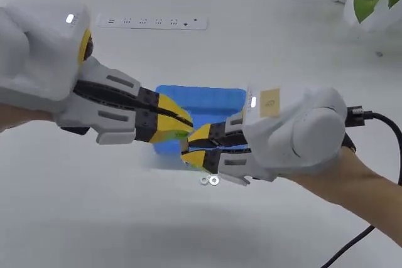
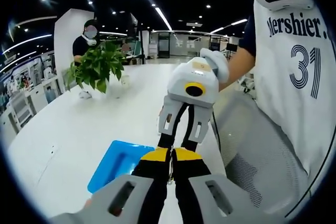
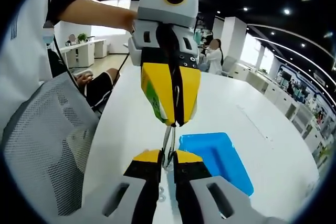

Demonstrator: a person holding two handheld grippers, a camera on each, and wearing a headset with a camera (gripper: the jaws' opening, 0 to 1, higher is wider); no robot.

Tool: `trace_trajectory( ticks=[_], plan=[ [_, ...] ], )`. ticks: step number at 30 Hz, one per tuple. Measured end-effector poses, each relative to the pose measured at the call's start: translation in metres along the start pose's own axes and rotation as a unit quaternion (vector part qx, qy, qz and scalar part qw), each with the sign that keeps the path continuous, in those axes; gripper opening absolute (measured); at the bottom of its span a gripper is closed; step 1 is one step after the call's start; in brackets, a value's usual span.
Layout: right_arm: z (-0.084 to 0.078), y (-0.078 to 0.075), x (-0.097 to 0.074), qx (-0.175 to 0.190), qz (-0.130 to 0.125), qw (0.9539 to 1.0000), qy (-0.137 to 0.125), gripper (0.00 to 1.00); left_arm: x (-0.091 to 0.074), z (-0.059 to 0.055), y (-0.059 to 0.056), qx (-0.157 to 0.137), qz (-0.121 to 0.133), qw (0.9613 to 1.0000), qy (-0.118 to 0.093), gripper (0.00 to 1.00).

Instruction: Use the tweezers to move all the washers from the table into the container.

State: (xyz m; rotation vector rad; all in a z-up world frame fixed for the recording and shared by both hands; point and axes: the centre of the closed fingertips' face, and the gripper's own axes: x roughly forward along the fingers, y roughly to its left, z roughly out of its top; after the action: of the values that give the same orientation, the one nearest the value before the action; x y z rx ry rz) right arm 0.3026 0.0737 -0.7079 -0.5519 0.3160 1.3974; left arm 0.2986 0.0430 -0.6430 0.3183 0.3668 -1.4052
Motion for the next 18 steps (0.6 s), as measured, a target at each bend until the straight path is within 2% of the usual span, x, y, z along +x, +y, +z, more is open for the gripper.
trace_trajectory(
  ticks=[5, 10, 15, 18],
  plan=[
    [0.005, -0.014, -0.004, -0.006, -0.014, 0.9999, -0.002, 0.10, 0.000, 0.010, 0.010, 0.018, 0.002, 0.9998, -0.002, 0.05],
    [0.005, -0.032, -0.006, -0.006, -0.026, 0.9996, -0.002, 0.10, 0.003, 0.015, 0.025, 0.029, 0.005, 0.9996, -0.006, 0.05],
    [-0.003, -0.048, 0.000, -0.010, -0.029, 0.9995, 0.009, 0.10, 0.010, 0.010, 0.040, 0.033, 0.007, 0.9994, -0.004, 0.05],
    [-0.011, -0.054, 0.007, -0.011, -0.025, 0.9995, 0.016, 0.10, 0.014, 0.003, 0.048, 0.036, 0.006, 0.9993, 0.004, 0.05]
  ],
)
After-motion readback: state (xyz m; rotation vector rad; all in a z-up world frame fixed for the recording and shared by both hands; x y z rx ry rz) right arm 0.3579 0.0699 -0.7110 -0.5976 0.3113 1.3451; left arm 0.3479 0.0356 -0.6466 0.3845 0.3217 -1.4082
